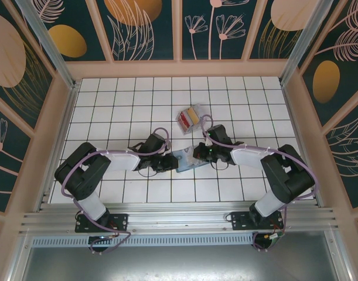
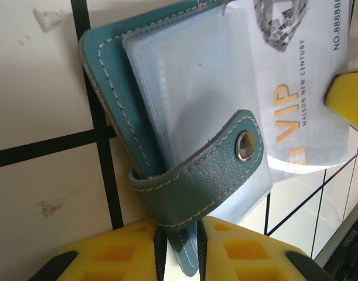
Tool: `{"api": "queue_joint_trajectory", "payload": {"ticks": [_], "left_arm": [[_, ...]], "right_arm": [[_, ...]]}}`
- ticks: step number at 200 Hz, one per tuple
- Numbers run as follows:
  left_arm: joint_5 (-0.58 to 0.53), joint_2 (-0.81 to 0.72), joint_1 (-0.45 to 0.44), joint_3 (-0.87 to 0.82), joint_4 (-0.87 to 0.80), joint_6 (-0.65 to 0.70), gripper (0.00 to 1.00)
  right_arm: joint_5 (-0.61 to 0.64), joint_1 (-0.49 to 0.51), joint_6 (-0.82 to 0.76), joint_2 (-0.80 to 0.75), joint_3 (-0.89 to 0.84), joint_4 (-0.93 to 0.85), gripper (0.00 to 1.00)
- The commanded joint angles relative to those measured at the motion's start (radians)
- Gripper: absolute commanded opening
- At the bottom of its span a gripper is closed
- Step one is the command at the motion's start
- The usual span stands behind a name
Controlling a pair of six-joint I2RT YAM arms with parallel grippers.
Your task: Put the credit cards into the card holder
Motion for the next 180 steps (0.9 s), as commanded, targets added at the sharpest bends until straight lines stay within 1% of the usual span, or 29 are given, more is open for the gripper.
{"api": "queue_joint_trajectory", "payload": {"ticks": [1, 72, 101, 118, 139, 180], "left_arm": [[-0.042, 0.065, -0.008, 0.01, -0.012, 0.02, 0.25], [-0.046, 0.084, -0.009, 0.038, -0.028, 0.031, 0.24], [-0.053, 0.075, -0.008, 0.04, -0.04, 0.035, 0.24], [-0.055, 0.074, -0.009, 0.035, -0.039, 0.034, 0.24], [-0.052, 0.079, -0.009, 0.029, -0.028, 0.028, 0.24], [-0.051, 0.079, -0.009, 0.033, -0.026, 0.025, 0.24]], "right_arm": [[-0.005, 0.033, -0.024, 0.022, 0.006, -0.034, 0.01], [0.007, 0.041, -0.052, -0.005, -0.012, -0.086, 0.01], [0.104, 0.036, -0.02, -0.036, -0.014, -0.139, 0.01], [0.136, 0.022, 0.008, -0.076, -0.036, -0.14, 0.01], [0.136, 0.016, 0.022, -0.1, -0.057, -0.131, 0.01], [0.099, 0.037, 0.034, -0.077, -0.068, -0.093, 0.01]]}}
